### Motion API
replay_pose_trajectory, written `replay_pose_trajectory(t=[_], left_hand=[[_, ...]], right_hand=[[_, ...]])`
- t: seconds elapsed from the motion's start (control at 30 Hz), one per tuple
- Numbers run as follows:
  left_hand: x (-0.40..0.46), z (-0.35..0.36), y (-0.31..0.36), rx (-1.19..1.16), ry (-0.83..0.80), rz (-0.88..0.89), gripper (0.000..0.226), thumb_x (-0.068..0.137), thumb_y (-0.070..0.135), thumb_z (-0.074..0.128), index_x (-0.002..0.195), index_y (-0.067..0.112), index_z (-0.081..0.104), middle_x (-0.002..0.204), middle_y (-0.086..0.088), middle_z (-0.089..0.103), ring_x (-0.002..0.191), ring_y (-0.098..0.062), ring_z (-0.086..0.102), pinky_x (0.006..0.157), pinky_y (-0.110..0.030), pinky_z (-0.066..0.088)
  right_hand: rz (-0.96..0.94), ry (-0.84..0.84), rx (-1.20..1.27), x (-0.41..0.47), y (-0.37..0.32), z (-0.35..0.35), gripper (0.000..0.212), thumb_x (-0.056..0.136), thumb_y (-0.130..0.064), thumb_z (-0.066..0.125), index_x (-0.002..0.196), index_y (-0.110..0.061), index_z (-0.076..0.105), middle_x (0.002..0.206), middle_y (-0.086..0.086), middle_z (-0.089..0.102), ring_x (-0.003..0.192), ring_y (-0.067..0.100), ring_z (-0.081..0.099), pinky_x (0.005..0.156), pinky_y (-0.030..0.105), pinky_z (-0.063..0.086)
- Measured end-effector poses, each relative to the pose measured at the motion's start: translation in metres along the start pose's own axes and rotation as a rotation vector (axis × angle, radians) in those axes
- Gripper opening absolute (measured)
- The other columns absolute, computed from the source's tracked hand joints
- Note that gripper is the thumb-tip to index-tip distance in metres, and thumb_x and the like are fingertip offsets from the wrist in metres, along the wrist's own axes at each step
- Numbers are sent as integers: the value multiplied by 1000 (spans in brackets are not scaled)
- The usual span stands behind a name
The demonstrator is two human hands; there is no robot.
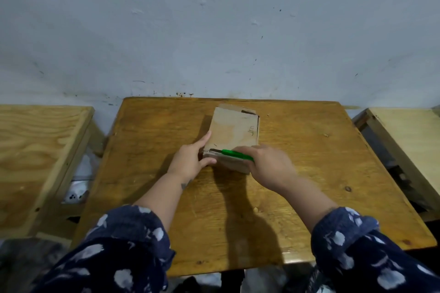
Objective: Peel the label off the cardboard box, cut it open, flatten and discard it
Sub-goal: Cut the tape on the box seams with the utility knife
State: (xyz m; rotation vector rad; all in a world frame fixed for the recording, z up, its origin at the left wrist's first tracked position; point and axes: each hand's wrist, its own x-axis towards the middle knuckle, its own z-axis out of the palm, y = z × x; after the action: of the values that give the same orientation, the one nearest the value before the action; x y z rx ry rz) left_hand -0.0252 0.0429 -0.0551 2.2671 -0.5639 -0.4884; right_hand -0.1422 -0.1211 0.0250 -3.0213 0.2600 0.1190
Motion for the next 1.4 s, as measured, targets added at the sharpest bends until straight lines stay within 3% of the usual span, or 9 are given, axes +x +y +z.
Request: replay_pose_trajectory(t=[0.4,0.63,0.83,1.03,1.3,1.4], left_hand=[[-2,3,3,39,34,-6,84,84,29,71,146,48,19,141,-5,52,129,-28,48,106,-50,42],[-3,4,4,57,35,-18,83,84,28,70,147,47,19,140,-5,53,128,-27,48,106,-48,42],[-2,3,5,105,31,-15,82,87,26,68,149,44,17,141,-7,52,128,-27,49,104,-48,44],[-2,3,8,159,19,-31,84,86,32,69,149,44,15,143,-8,50,128,-28,47,103,-46,44],[-1,6,9,167,50,-52,84,86,31,69,148,45,15,141,-8,52,125,-29,50,102,-44,45],[-1,7,10,179,67,-48,83,86,30,68,149,44,15,139,-7,54,124,-28,51,102,-43,45]], right_hand=[[-68,7,-34,8,1,2,42,98,-29,39,139,-39,42,127,-1,61,113,24,53,82,37,48],[-94,-20,-88,15,-5,-1,42,98,-33,41,140,-36,41,122,1,63,107,24,53,76,35,43],[-136,-66,-212,24,-9,-13,45,98,-28,44,142,-37,36,122,3,62,111,24,53,85,38,42],[-82,-188,-211,17,7,-25,44,99,-24,39,141,-40,37,123,4,60,103,24,57,69,32,41],[-26,-232,-242,8,18,-30,48,97,-19,41,140,-40,38,123,3,61,96,22,59,61,30,40],[63,-314,-221,4,33,-37,49,95,-18,41,137,-43,42,105,-4,62,82,15,56,56,27,41]])
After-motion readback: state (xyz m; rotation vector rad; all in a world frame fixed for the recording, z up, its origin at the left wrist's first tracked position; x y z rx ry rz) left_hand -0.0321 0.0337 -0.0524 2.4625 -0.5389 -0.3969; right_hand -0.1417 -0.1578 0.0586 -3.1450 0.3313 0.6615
